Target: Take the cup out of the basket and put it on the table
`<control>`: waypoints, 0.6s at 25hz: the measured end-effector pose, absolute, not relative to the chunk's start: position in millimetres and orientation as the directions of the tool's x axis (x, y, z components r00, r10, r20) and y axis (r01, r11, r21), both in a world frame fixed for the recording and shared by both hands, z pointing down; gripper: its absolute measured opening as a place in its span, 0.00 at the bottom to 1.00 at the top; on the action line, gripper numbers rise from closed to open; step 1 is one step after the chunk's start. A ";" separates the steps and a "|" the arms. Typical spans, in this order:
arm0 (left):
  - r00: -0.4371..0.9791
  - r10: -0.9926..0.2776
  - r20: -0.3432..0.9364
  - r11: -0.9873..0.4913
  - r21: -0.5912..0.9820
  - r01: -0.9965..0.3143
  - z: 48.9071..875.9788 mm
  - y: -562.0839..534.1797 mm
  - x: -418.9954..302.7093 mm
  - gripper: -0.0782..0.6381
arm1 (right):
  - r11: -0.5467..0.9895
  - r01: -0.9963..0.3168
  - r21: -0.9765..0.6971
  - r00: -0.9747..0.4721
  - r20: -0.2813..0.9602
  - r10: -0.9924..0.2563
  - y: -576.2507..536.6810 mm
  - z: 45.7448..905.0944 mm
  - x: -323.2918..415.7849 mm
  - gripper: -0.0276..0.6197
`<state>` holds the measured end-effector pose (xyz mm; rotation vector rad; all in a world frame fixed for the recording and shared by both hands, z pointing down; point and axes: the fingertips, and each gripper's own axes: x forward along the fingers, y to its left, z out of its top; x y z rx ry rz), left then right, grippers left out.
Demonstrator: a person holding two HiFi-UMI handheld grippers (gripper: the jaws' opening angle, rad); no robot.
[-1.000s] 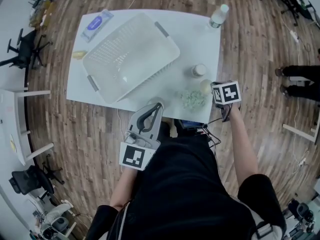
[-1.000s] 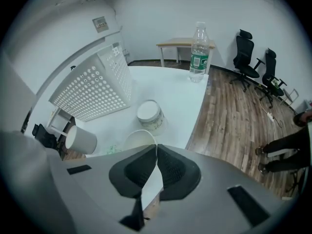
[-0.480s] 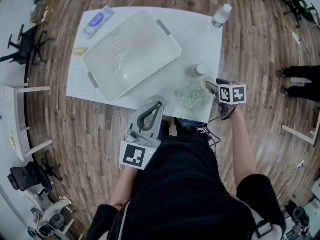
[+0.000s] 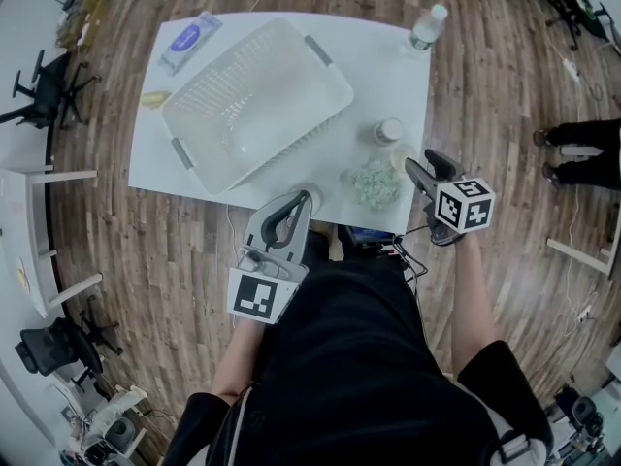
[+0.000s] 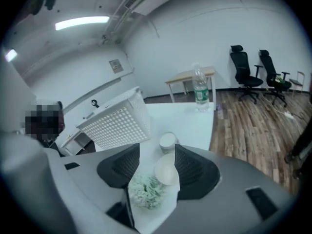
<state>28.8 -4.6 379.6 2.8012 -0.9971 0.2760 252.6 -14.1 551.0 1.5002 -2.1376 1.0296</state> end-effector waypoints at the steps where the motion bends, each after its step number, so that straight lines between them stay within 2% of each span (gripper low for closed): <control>1: 0.763 -0.607 0.221 -0.768 0.085 -0.635 379.1 -4.7 27.9 0.12 | 0.225 -0.908 -0.353 -0.404 0.597 -0.693 -13.9 535.3 244.4 0.39; 6: 0.773 -0.603 0.197 -0.774 0.088 -0.627 373.4 -5.9 23.5 0.12 | 0.360 -0.892 -0.272 -0.449 0.444 -0.776 -14.1 459.1 202.3 0.23; 10: 0.780 -0.598 0.182 -0.781 0.084 -0.619 369.9 -4.2 20.0 0.12 | 0.453 -0.859 -0.240 -0.512 0.348 -0.786 -9.6 418.5 163.6 0.09; 15: 0.783 -0.601 0.161 -0.782 0.087 -0.617 363.9 1.9 10.4 0.12 | 0.605 -0.763 -0.230 -0.645 0.202 -0.737 5.8 379.7 99.5 0.08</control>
